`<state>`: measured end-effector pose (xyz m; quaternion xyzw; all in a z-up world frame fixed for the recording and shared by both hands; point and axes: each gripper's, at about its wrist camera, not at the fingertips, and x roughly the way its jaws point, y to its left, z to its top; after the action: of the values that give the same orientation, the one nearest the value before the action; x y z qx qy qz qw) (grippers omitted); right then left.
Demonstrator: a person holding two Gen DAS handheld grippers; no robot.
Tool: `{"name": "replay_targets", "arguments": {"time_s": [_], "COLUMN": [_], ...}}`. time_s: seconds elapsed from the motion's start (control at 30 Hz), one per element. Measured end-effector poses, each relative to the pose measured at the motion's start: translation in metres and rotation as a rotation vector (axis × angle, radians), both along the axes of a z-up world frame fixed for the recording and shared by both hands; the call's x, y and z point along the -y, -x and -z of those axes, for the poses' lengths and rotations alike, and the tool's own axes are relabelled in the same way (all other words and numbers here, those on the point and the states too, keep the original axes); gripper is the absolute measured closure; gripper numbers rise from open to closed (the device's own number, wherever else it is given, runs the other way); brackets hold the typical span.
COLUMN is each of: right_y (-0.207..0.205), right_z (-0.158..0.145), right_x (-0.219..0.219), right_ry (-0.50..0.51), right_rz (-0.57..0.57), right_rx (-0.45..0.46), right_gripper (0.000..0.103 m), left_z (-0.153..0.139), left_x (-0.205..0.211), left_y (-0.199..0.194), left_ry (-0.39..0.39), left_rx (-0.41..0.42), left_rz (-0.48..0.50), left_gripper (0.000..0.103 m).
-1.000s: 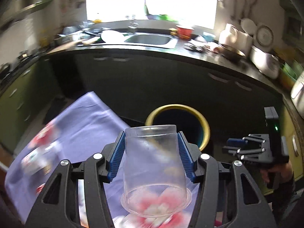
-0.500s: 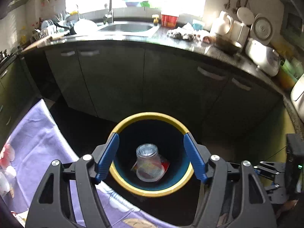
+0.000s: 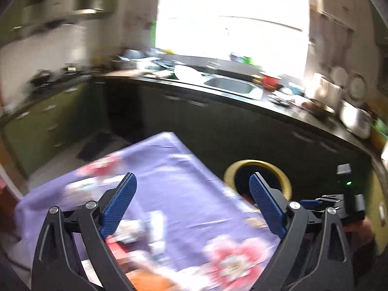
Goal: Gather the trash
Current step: 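Carry the plastic cup over the bin and open the left gripper, then grasp the white toothpaste tube with the right gripper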
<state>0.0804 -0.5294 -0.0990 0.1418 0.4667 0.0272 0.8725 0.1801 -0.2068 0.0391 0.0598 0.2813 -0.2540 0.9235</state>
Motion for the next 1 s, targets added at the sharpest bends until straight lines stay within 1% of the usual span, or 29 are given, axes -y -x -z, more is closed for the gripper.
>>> {"name": "replay_targets", "arguments": {"time_s": [0.03,0.1,0.17,0.27,0.37,0.47,0.53,0.67,0.77,0.8,0.83,0.87,0.97,1.0], "right_y": [-0.006,-0.027,-0.047,-0.082,-0.122,-0.158,-0.179,-0.199,-0.209,-0.211,-0.213,-0.214,-0.218,-0.215], "right_z": [-0.003,-0.01,-0.016,-0.02,-0.019,-0.009,0.005,0.026,0.037,0.041,0.044,0.047,0.05,0.051], "right_x": [-0.01,-0.045,-0.076,-0.122,-0.163,-0.198,-0.219,-0.239,-0.247,-0.249,-0.25,-0.252,-0.258,-0.259], "right_ry": [0.002,0.006,0.006,-0.029,-0.055,-0.063,-0.058,-0.054,-0.02,-0.004,0.004,0.006,0.024,0.02], "right_rz": [-0.025,-0.104,-0.174,-0.253,-0.302,-0.336,-0.346,-0.346,-0.33,-0.322,-0.318,-0.315,-0.313,-0.313], "right_rx": [0.002,0.006,0.007,-0.005,-0.029,-0.091,-0.16,-0.255,-0.293,-0.307,-0.321,-0.333,-0.33,-0.33], "right_gripper": [0.051,0.05,0.049,0.049,0.049,0.049,0.049,0.05,0.051,0.053,0.058,0.059,0.061,0.066], "left_z": [-0.001,0.001,0.004,0.015,0.03,0.043,0.049,0.059,0.064,0.065,0.066,0.066,0.068,0.068], "left_x": [-0.016,-0.06,-0.095,-0.14,-0.168,-0.182,-0.188,-0.196,-0.2,-0.199,-0.199,-0.199,-0.198,-0.198], "left_y": [0.001,0.002,0.002,-0.001,-0.007,-0.007,-0.006,-0.004,-0.004,-0.004,-0.004,-0.004,-0.002,-0.001], "left_ry": [-0.005,-0.012,-0.004,0.023,0.029,0.018,0.01,0.015,0.025,0.027,0.03,0.031,0.032,0.033], "left_rx": [0.012,0.031,0.031,0.015,-0.019,-0.037,-0.039,-0.043,-0.052,-0.055,-0.057,-0.057,-0.053,-0.054], "left_rz": [-0.036,-0.13,-0.196,-0.283,-0.325,-0.342,-0.343,-0.345,-0.337,-0.334,-0.328,-0.325,-0.316,-0.314], "left_gripper": [0.012,0.011,0.01,0.01,0.01,0.01,0.01,0.01,0.01,0.01,0.01,0.01,0.01,0.01]}}
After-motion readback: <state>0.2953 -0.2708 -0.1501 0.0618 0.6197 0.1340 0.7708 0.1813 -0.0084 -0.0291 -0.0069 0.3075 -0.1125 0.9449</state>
